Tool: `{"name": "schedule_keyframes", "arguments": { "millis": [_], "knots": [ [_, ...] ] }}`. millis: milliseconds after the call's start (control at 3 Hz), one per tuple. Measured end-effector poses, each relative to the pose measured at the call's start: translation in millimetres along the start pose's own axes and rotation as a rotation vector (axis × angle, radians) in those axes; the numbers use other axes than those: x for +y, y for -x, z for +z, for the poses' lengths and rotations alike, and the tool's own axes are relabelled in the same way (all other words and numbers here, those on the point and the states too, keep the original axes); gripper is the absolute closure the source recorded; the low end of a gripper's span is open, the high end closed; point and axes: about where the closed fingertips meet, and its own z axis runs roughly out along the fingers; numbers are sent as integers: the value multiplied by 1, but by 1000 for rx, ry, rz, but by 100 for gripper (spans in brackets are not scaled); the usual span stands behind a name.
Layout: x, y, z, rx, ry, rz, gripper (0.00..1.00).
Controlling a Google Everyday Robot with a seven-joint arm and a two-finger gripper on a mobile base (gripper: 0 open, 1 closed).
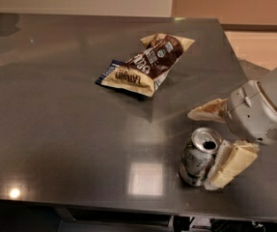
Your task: Pick 7up can
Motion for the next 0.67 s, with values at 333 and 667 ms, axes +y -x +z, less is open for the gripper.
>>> {"name": "schedule_keyframes", "arguments": {
  "millis": [333,667],
  "knots": [
    [-1,0,0,-3,-1,7,41],
    [-7,1,-9,4,-21,30,65]
  ]
}}
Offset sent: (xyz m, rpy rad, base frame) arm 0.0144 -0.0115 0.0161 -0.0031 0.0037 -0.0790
